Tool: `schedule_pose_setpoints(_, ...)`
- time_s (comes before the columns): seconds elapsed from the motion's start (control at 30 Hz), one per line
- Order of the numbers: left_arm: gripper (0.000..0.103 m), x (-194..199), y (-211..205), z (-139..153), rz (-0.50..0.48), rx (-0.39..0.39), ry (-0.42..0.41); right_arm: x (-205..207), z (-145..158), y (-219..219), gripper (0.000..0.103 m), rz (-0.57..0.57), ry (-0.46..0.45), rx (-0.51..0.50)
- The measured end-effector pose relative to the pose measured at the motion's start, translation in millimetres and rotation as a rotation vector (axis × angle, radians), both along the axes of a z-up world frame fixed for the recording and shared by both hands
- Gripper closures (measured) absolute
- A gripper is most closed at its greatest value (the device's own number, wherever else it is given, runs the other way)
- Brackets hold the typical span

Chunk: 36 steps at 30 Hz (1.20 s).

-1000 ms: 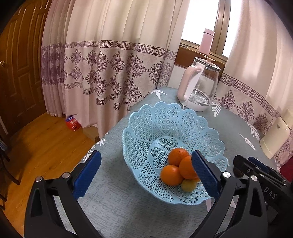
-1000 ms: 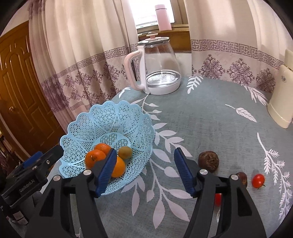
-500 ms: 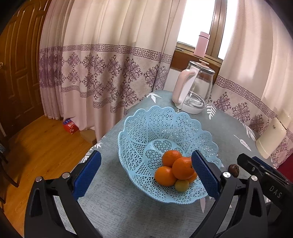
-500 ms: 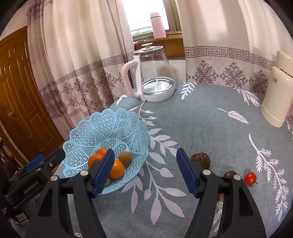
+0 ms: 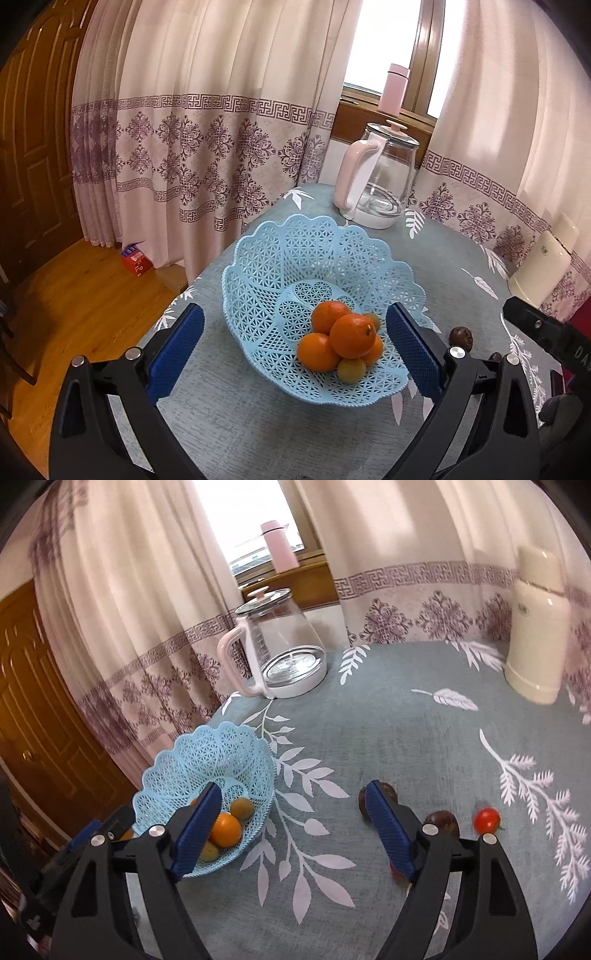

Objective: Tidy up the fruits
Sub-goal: 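Withdraw the open right gripper from the basket, then move the left gripper toward the red cherry tomato on the table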

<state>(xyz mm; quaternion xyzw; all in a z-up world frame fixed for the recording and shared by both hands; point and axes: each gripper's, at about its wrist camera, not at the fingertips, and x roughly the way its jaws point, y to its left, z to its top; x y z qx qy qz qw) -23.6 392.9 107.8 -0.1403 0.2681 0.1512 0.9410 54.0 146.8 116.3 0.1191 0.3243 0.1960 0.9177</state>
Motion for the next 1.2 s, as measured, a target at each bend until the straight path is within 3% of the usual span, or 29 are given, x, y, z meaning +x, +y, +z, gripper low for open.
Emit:
schedule_pose_setpoints(0.13, 0.003, -2, -5, 2, -0.017, 0.007, -0.005, 0, 1, -19, 0.011, -0.013, 0.018, 0.084)
schedule_pose_setpoints(0.6, 0.003, -1, -43, 5, -0.145, 0.053, 0.003, -4, 11, -62, 0.006, -0.023, 0.078, 0.214)
schedule_pose_setpoints(0.87, 0.003, -1, -70, 3, -0.229, 0.069, 0.008, -11, 3, -95, 0.005, 0.092, 0.113, 0.422)
schedule_pose_setpoints(1.2, 0.003, 3, -88, -4, -0.331, 0.032, 0.038, -22, -3, -121, 0.005, 0.021, 0.082, 0.425)
